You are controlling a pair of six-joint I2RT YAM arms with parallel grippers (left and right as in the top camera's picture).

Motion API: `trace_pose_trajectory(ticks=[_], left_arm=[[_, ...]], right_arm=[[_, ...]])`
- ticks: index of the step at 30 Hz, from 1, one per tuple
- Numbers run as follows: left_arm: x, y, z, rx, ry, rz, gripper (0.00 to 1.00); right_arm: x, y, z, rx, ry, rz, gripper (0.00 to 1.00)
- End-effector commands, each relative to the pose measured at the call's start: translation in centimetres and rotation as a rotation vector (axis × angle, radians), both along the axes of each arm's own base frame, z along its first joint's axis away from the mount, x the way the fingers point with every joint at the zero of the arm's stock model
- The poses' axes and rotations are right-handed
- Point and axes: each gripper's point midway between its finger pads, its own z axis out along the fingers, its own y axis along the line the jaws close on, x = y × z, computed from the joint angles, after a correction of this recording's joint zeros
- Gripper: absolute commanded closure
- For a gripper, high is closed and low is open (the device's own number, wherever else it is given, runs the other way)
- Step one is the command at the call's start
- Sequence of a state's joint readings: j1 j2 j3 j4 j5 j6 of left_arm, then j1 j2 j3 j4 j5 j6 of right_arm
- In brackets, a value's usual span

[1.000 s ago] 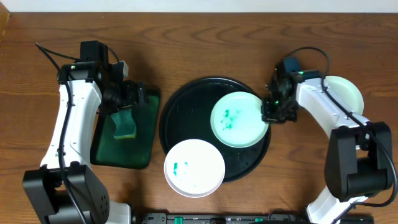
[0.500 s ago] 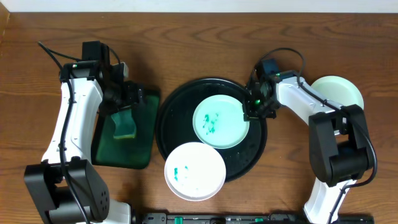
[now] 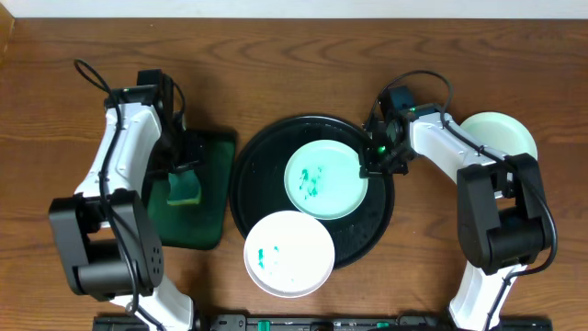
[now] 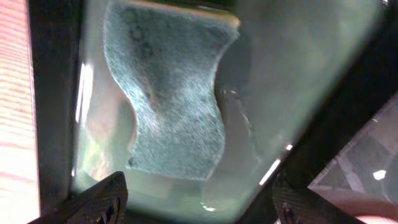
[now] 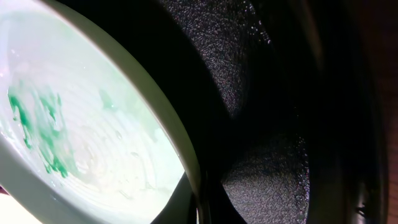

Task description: Clean dirty plates on tray and stack at the side

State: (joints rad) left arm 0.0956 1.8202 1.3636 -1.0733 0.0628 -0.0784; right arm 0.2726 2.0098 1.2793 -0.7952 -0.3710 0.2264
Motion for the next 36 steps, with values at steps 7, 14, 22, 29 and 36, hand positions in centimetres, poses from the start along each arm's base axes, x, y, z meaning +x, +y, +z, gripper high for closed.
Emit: trace_pose_trajectory(ticks=[7,14,22,29,36], left_arm=[[-1.2,2.8,-3.3,0.036,0.112,0.081,0.32],[-1.5,2.1,-6.6,-0.031,0.188,0.098,0.6],[-0.6,1.6,-5.8,-0.024,0.152,0.076,0.64],[-0.6,1.6,-5.6,-0.024,0.146,0.077,0.93],[0.5,1.7,-0.9,-0.005,0.001,0.111,0.93]], right_arm=[[-1.7,-1.4,-3.2,-0.091,0.079,0.006,0.99],[-2.1,-1.5,-3.1,-0.095,0.094,0.014,0.99],[-2.2,-1.5,-3.1,-0.095,0.097,0.017,0.99],[-2.3,-1.5,-3.1,-0.094,0.102,0.017,0.99],[-2.5,-1.6,-3.1,-0.096,0.112,0.018,0.99]])
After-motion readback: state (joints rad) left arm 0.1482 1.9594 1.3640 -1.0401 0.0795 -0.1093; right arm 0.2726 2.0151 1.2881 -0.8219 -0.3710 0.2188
